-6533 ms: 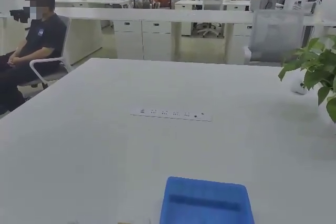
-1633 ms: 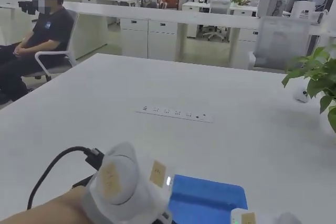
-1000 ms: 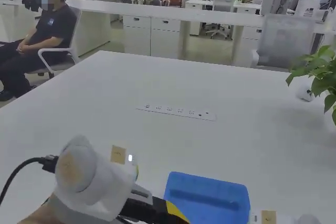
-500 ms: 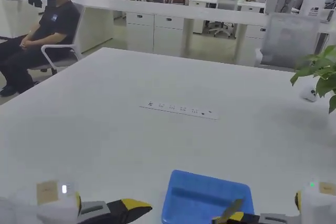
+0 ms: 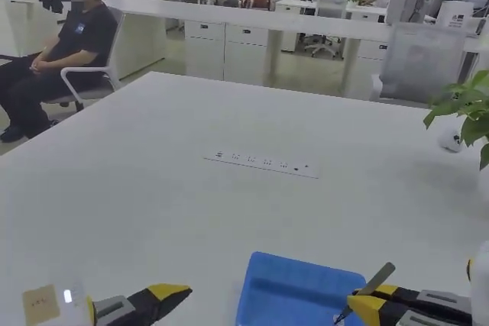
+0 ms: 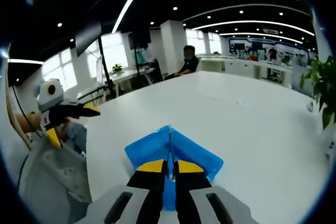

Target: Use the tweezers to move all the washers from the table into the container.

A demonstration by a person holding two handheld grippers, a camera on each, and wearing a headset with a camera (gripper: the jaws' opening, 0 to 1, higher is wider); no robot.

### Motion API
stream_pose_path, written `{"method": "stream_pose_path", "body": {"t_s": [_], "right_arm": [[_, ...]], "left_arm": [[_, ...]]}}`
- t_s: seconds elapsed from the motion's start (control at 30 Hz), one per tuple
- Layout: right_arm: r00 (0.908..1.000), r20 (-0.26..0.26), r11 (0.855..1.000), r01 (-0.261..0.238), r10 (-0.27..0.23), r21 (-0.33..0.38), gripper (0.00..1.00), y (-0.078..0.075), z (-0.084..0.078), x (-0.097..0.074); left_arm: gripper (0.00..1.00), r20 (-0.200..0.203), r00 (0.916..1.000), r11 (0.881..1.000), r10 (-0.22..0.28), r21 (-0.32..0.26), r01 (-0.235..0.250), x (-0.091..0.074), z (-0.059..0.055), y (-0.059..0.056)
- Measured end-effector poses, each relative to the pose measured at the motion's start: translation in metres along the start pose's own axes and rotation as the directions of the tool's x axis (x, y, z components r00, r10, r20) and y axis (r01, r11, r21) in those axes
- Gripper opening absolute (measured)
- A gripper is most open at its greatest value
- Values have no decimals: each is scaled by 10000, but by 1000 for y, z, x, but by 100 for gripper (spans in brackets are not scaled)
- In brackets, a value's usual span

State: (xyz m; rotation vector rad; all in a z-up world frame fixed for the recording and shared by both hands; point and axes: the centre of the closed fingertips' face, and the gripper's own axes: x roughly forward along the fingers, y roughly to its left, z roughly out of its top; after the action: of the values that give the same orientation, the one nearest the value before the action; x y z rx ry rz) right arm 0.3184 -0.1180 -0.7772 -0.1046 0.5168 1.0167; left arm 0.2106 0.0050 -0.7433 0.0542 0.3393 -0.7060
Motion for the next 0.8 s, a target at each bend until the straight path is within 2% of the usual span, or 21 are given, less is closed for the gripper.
{"method": "stream_pose_path", "body": {"t_s": [0.1, 0.2, 0.23, 0.27, 0.37, 0.4, 0.47, 0.5, 0.6, 0.7, 0.8], "right_arm": [[9994, -234, 9996, 262, -264, -88, 3, -7, -6, 6], [9990, -312, 9995, 322, -323, -48, 3, -10, -9, 12], [9985, -378, 9992, 386, -388, -71, 3, -12, -10, 13], [9977, -494, 9989, 465, -469, -102, 3, -14, -13, 15], [9958, -678, 9980, 615, -623, -133, 3, -19, -19, 18], [9954, -714, 9979, 633, -641, -132, 3, -19, -20, 18], [9949, -766, 9978, 645, -653, -128, 3, -19, -22, 19], [9945, -816, 9978, 649, -659, -153, 3, -19, -24, 20], [9928, -941, 9972, 724, -737, -174, 3, -21, -29, 21], [9928, -917, 9970, 765, -771, -102, 3, -21, -30, 21], [9927, -943, 9972, 739, -748, -128, 3, -20, -30, 21]], "left_arm": [[81, 69, 9997, 9997, 223, 64, -223, -1, -1, 2], [86, 332, 9970, 9974, 706, 93, -710, -3, 1, 8], [89, 377, 9938, 9939, 1042, 325, -1055, -4, 1, 13], [91, 382, 9928, 9927, 1132, 370, -1146, -4, 1, 14], [95, 636, 9829, 9847, 1727, 112, -1738, -5, 3, 23], [95, 682, 9822, 9842, 1750, 150, -1764, -6, 3, 24], [97, 886, 9756, 9793, 2010, 62, -2023, -8, 6, 29], [99, 1103, 9716, 9777, 2094, -80, -2098, -10, 8, 32], [99, 1113, 9698, 9761, 2172, -250, -2158, -11, 7, 35], [99, 1062, 9711, 9767, 2139, -387, -2109, -10, 5, 34], [99, 979, 9736, 9785, 2061, -149, -2056, -8, 4, 32]]}}
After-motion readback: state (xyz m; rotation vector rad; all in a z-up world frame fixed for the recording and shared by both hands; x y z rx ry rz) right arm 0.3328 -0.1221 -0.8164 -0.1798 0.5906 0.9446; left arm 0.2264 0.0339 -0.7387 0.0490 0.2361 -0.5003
